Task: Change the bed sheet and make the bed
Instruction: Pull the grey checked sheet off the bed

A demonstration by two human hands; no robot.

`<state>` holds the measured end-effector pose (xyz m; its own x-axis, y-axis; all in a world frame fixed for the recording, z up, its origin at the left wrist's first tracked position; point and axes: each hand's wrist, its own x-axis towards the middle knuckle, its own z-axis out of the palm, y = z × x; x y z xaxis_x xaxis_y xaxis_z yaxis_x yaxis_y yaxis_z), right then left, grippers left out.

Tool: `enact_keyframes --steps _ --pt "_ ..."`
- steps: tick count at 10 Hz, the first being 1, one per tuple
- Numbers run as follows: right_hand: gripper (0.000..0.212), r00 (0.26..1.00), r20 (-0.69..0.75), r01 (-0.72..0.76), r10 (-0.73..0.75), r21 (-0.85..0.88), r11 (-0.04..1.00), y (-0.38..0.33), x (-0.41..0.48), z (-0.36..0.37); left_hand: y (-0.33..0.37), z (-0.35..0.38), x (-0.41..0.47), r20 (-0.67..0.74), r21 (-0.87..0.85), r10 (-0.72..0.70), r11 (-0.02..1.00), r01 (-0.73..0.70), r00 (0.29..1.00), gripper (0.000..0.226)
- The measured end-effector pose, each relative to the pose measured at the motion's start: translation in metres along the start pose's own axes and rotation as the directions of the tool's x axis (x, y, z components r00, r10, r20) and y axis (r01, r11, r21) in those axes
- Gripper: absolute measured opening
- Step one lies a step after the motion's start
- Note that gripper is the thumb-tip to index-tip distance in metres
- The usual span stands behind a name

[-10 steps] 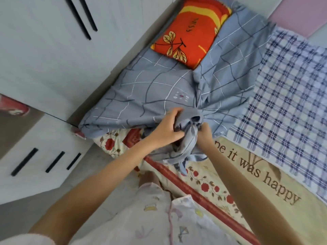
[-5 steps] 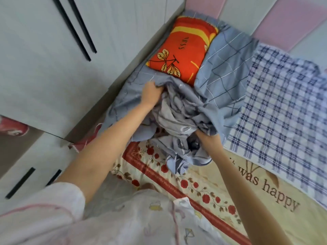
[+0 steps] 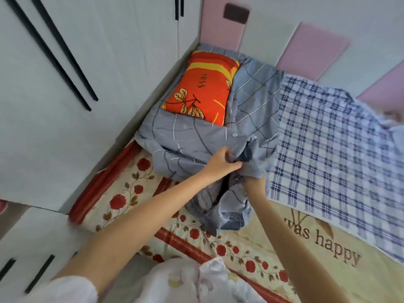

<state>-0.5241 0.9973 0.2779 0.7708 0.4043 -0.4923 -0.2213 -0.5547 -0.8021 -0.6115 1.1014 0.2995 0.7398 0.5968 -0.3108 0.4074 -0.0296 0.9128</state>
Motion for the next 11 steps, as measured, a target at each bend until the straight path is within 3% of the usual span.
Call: enact_keyframes --steps 1,2,3,4,5,6,7,8,9,10,11 --pt "0.012 0.986 0.093 -0.158 0.136 0.302 0.940 -0.026 0.010 0.025 -0.022 -0.019 0.001 0.139 0.112 0.045 0.992 -0.061 0.989 0.098" --pt "0.031 0.888 0.439 -0.317 0.135 0.374 0.871 -0.045 0.020 0.052 -0.046 -0.029 0.018 0.203 0.454 0.047 0.880 -0.137 0.978 0.138" --pt "0.032 0.727 0.686 -0.316 0.036 0.288 0.904 -0.056 0.045 0.080 -0.070 -0.048 0.041 -0.063 0.642 0.095 0.766 -0.032 0.993 0.113" --pt "0.028 0.747 0.663 -0.064 0.043 0.008 0.998 -0.048 0.085 0.098 -0.101 -0.082 0.081 -0.173 0.726 0.191 0.688 -0.006 0.966 0.074" --pt "0.023 0.911 0.410 0.140 -0.044 -0.207 0.968 -0.027 0.134 0.110 -0.138 -0.115 0.137 -0.103 0.799 0.211 0.600 -0.045 0.972 0.057" --pt "0.023 0.921 0.385 0.182 -0.051 -0.312 0.932 -0.004 0.187 0.115 -0.180 -0.136 0.194 -0.179 0.848 0.157 0.525 0.071 0.971 0.052" --pt "0.027 0.942 0.328 0.207 -0.074 -0.392 0.896 0.008 0.251 0.133 -0.225 -0.143 0.246 -0.335 0.640 -0.208 0.665 0.384 0.919 0.076" --pt "0.036 0.956 0.268 0.238 -0.119 -0.470 0.850 0.013 0.326 0.167 -0.283 -0.130 0.289 -0.126 0.587 -0.471 0.674 0.448 0.873 0.122" --pt "0.046 0.954 0.216 0.295 -0.206 -0.569 0.768 0.015 0.404 0.211 -0.332 -0.117 0.317 -0.042 0.708 -0.546 0.575 0.411 0.837 0.139" --pt "0.073 0.913 0.173 0.387 -0.370 -0.652 0.651 0.003 0.462 0.255 -0.372 -0.104 0.339 -0.109 0.749 -0.635 0.453 0.483 0.765 0.146" --pt "0.105 0.933 0.163 0.342 -0.322 -0.686 0.642 -0.008 0.510 0.300 -0.402 -0.091 0.351 -0.185 0.732 -0.617 0.432 0.526 0.765 0.147"
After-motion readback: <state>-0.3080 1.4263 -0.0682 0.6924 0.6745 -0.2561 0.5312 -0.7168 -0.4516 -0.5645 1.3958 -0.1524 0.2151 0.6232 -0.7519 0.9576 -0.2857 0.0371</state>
